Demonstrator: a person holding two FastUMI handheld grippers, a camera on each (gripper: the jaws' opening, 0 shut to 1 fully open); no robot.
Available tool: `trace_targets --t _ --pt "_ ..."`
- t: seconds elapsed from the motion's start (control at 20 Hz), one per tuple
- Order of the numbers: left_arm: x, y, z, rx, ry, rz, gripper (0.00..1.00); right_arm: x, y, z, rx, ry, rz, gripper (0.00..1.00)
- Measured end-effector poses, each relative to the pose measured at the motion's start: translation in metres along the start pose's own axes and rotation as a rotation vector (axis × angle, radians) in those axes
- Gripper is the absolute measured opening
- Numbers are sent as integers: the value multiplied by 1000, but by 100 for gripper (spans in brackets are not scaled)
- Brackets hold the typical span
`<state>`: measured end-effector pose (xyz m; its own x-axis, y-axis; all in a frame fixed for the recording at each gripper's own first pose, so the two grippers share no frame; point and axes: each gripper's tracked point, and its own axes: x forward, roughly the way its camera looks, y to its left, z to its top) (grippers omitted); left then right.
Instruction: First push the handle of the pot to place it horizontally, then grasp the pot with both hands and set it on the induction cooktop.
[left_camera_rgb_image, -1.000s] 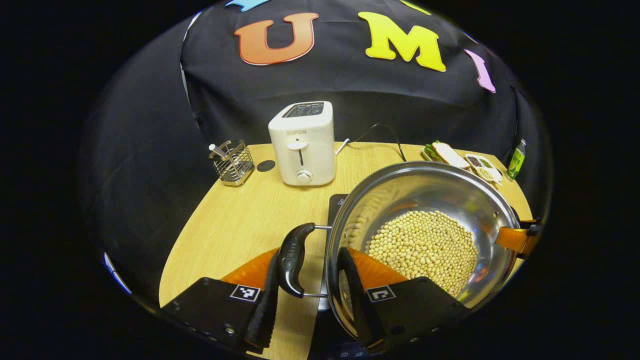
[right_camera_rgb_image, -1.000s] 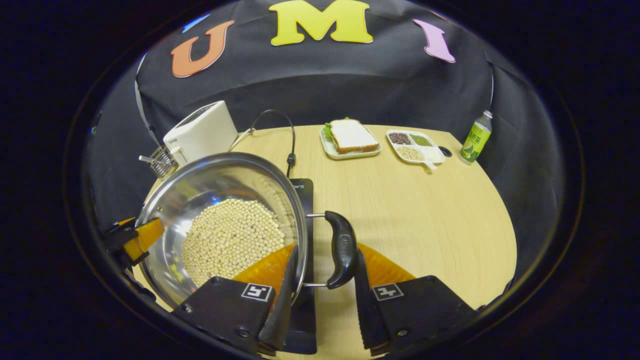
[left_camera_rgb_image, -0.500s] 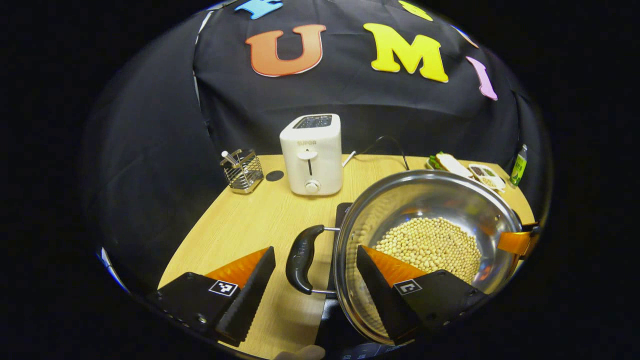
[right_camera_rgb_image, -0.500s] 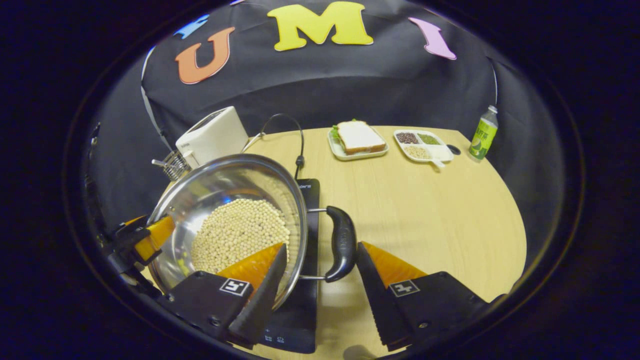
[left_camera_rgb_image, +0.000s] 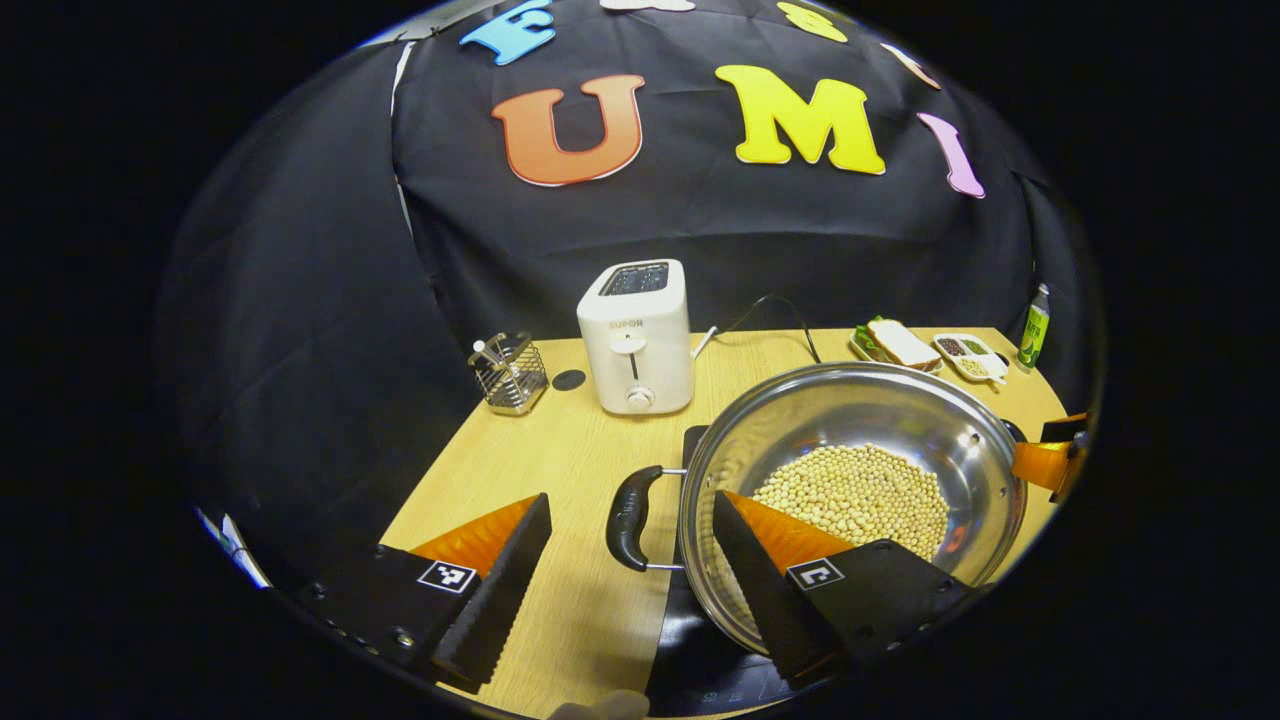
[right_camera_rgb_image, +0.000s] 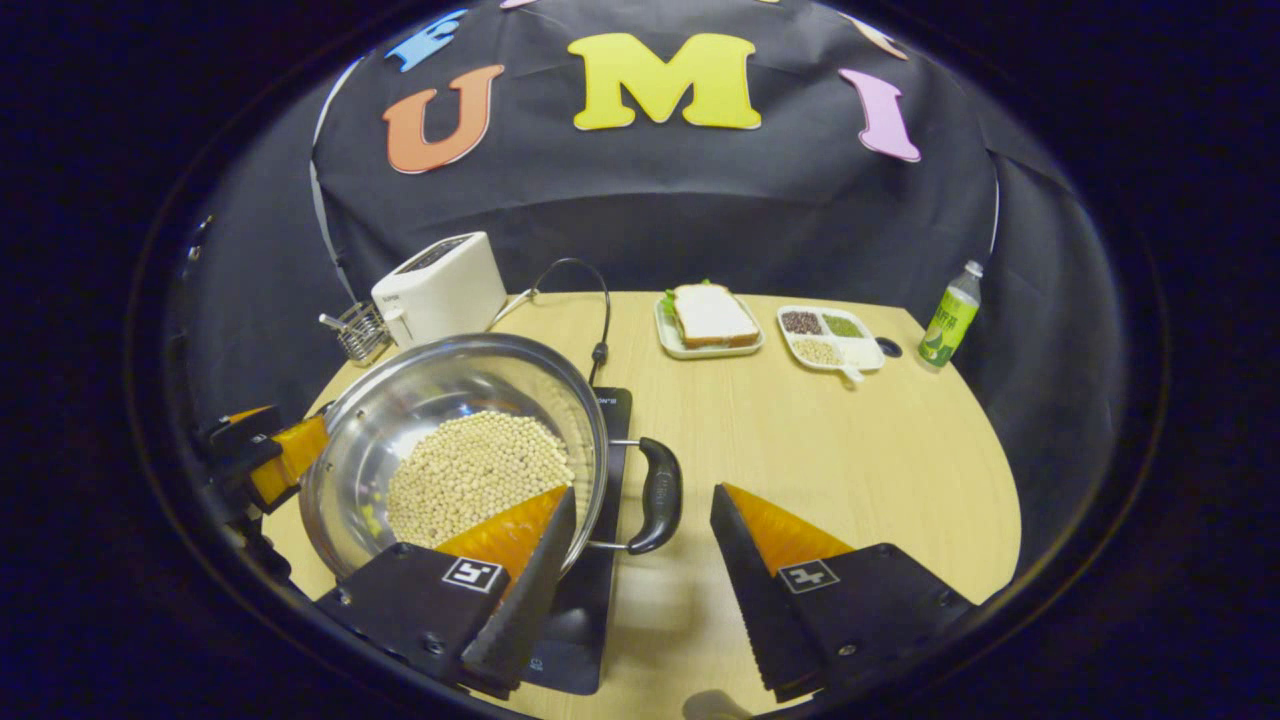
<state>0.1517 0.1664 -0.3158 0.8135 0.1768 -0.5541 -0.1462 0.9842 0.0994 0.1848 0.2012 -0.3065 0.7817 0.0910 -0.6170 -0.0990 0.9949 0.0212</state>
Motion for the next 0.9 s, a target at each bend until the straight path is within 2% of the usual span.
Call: trace_targets --t 0.4,0.7,0.75,0.8,0.9 --pt "-60 -23 57 -12 -158 -18 97 -91 -26 51 -86 -172 18 86" --pt "-139 -58 130 -57 -326 -51 96 -179 -67 89 -47 -323 35 86" --pt "-156 -67 141 -55 -356 -56 96 -195 -75 95 -43 -346 38 96" --pt "-172 -78 152 -54 -382 -63 96 -208 -84 101 -38 -371 33 100" --pt "-197 -95 167 -59 -422 -74 96 -237 -106 112 -22 -419 22 99"
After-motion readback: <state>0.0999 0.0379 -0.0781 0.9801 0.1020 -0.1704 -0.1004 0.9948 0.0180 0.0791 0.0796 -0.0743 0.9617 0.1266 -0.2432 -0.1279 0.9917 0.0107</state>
